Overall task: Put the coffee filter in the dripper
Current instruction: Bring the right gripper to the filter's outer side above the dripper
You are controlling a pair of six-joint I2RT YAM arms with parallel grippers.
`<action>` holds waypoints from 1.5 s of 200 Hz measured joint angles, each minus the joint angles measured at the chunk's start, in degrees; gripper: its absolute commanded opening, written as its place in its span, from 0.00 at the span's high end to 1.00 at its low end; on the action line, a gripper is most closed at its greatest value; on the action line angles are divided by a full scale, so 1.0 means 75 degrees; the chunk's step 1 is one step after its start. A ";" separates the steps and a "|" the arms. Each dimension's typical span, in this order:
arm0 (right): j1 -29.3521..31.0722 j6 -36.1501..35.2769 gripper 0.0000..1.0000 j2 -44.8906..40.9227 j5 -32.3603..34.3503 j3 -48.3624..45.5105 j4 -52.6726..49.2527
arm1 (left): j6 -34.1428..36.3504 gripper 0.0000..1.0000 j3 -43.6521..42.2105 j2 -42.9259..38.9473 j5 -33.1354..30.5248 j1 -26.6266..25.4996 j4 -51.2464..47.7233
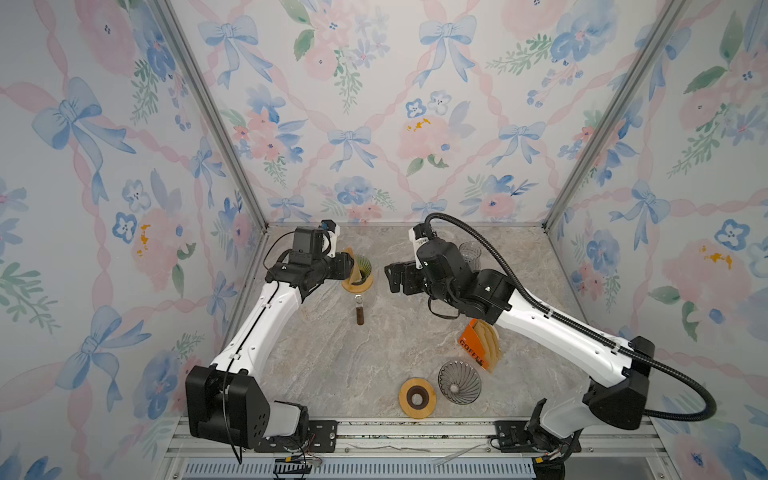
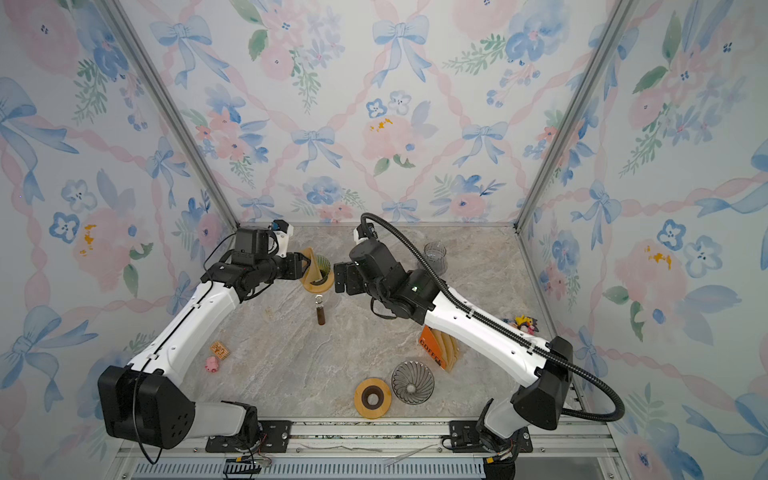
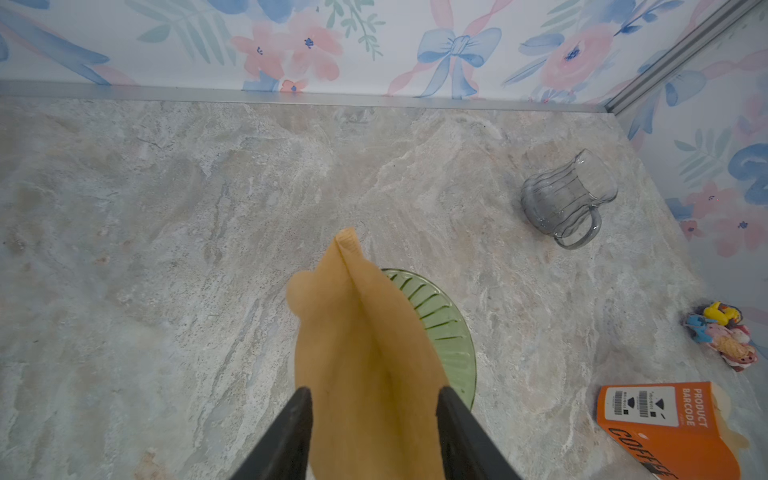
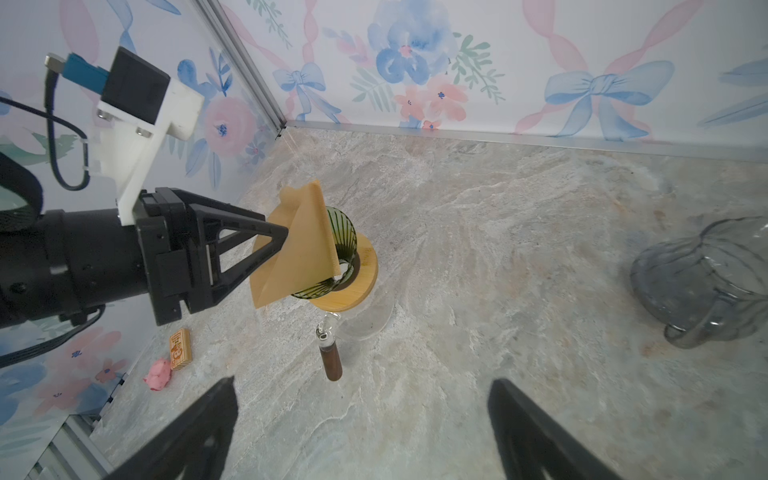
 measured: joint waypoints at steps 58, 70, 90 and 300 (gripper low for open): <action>-0.0262 0.0137 0.04 0.1384 -0.0903 0.1177 -0.0061 | 0.0061 0.48 0.0085 0.0417 0.0216 -0.0020 0.0058; -0.0265 0.0160 0.04 0.1670 -0.0956 0.1480 -0.0154 | 0.0085 0.49 0.0087 0.0417 0.0280 -0.0020 0.0064; -0.0283 0.0213 0.04 0.2011 -0.1011 0.1851 -0.0300 | 0.0114 0.51 0.0099 0.0414 0.0428 -0.0038 0.0114; -0.0425 0.0399 0.04 0.4112 -0.0825 0.4806 -0.1676 | -0.0259 0.46 -0.0554 -0.0568 0.0781 0.1230 0.0860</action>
